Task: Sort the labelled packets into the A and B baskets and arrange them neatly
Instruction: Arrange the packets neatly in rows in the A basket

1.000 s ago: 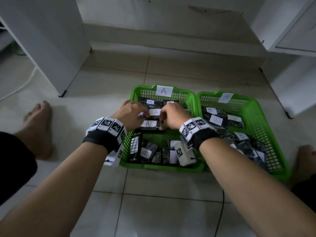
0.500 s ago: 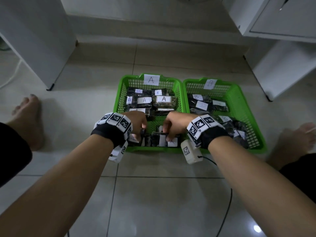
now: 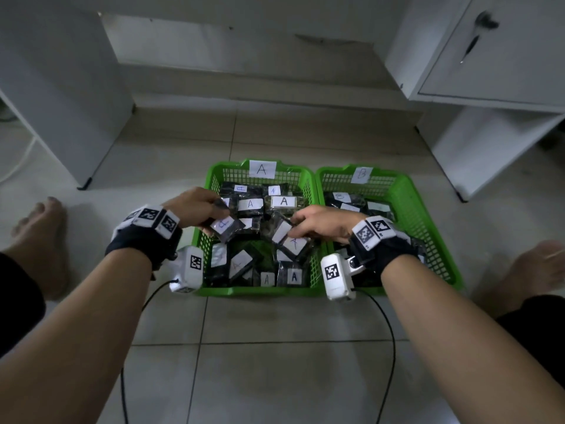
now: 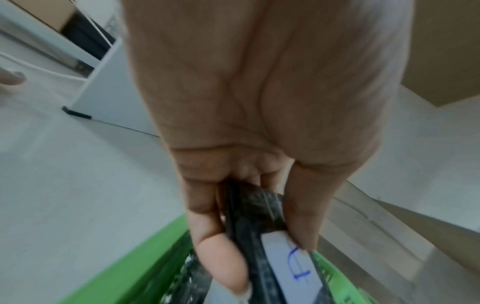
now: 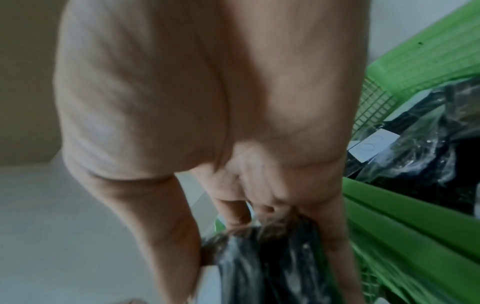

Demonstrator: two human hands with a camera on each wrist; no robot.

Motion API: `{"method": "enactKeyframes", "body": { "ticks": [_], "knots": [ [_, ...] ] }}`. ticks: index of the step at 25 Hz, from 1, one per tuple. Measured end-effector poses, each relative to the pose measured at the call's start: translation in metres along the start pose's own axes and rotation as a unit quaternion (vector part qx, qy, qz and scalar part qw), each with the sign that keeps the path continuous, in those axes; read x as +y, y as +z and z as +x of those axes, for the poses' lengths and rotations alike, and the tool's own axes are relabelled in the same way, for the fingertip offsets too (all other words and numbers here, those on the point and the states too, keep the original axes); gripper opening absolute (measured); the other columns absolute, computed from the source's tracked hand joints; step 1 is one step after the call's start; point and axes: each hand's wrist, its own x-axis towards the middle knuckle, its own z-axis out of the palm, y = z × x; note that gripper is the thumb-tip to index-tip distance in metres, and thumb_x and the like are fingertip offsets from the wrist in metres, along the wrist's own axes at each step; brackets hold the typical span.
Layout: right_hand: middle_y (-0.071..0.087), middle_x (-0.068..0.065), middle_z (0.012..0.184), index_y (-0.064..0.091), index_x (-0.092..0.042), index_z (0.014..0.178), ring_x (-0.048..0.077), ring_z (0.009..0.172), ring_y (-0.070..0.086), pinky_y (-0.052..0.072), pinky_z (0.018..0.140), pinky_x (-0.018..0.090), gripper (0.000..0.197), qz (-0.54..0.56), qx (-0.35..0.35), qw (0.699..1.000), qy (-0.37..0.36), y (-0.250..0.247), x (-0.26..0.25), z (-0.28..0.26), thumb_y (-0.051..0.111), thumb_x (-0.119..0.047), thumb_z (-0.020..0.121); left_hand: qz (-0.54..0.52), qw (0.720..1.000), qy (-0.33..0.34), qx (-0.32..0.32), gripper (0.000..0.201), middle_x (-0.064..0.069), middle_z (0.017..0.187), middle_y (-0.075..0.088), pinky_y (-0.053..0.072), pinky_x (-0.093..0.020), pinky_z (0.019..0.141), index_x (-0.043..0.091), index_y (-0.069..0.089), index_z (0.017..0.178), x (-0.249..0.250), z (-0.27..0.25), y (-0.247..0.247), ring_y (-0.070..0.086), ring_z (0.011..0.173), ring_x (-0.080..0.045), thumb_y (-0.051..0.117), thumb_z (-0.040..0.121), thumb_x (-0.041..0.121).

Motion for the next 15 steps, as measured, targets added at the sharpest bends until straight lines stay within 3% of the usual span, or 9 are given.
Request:
{"method": "enactKeyframes", "body": {
  "ticks": [2,4,7,9,12,14,15],
  "knots": [
    [0.065,0.007,0.095,0.058,-0.001,0.111,0.015,0.079,0.063,0.054,0.069,0.027,0.022,0.117,-0.004,0.993,-0.016,-0.003,0.0,-0.005,0.068,-0.008,0.092,-0.092,0.995,-0.008,0.022,0.018,-0.012,0.082,0.071,0.061,-0.042,0.075,0.0,0.065,0.104,0.005,-0.003,0.0,0.071,0.071,-0.023,0.067,0.09,0.011],
    [0.068,0.01,0.103,0.058,-0.001,0.115,0.017,0.087,0.069,0.057,0.068,0.025,0.033,0.18,0.001,0.983,-0.041,-0.003,0.002,-0.006,0.073,-0.002,0.086,-0.166,0.986,-0.012,0.003,0.016,-0.019,0.097,0.068,0.061,-0.046,0.075,0.002,0.062,0.105,0.012,-0.007,0.008,0.069,0.084,-0.031,0.065,0.09,0.006],
    [0.065,0.015,0.127,0.05,-0.002,0.135,0.027,0.114,0.066,0.059,0.087,0.035,0.084,0.19,0.023,0.98,-0.06,0.0,0.007,-0.005,0.092,-0.016,0.064,-0.188,0.982,0.002,-0.029,0.015,-0.011,0.088,0.054,0.06,-0.053,0.073,0.01,0.056,0.106,0.019,-0.01,0.021,0.061,0.07,-0.024,0.058,0.093,0.003],
    [0.065,0.014,0.131,0.051,-0.007,0.137,0.03,0.122,0.062,0.052,0.103,0.046,0.094,0.169,0.043,0.983,-0.058,0.002,0.013,0.0,0.098,-0.024,0.057,-0.177,0.983,0.02,-0.038,0.013,-0.005,0.085,0.046,0.059,-0.049,0.075,0.011,0.057,0.106,0.023,-0.01,0.026,0.056,0.06,-0.015,0.053,0.096,0.003],
    [0.068,0.012,0.124,0.054,-0.002,0.129,0.027,0.118,0.063,0.043,0.11,0.048,0.085,0.207,0.065,0.975,-0.038,0.006,0.018,0.008,0.092,-0.033,0.059,-0.198,0.979,0.012,-0.041,0.016,-0.003,0.075,0.042,0.058,-0.054,0.083,0.003,0.06,0.104,0.025,-0.009,0.033,0.053,0.051,-0.008,0.045,0.097,-0.002],
    [0.062,0.017,0.114,0.055,0.0,0.111,0.03,0.105,0.06,0.042,0.111,0.055,0.052,0.256,0.099,0.96,-0.045,0.005,0.021,0.014,0.078,-0.021,0.07,-0.218,0.975,0.005,-0.035,0.023,-0.004,0.075,0.042,0.058,-0.054,0.083,0.004,0.062,0.109,0.024,-0.006,0.033,0.05,0.058,-0.013,0.045,0.096,-0.005],
    [0.058,0.02,0.113,0.056,0.0,0.112,0.031,0.102,0.057,0.045,0.108,0.055,0.041,0.274,0.107,0.954,-0.05,0.003,0.02,0.012,0.071,-0.014,0.077,-0.225,0.974,0.005,-0.027,0.026,-0.006,0.08,0.044,0.058,-0.053,0.081,0.007,0.061,0.113,0.023,-0.006,0.033,0.051,0.063,-0.016,0.046,0.096,-0.005]
  ]
}}
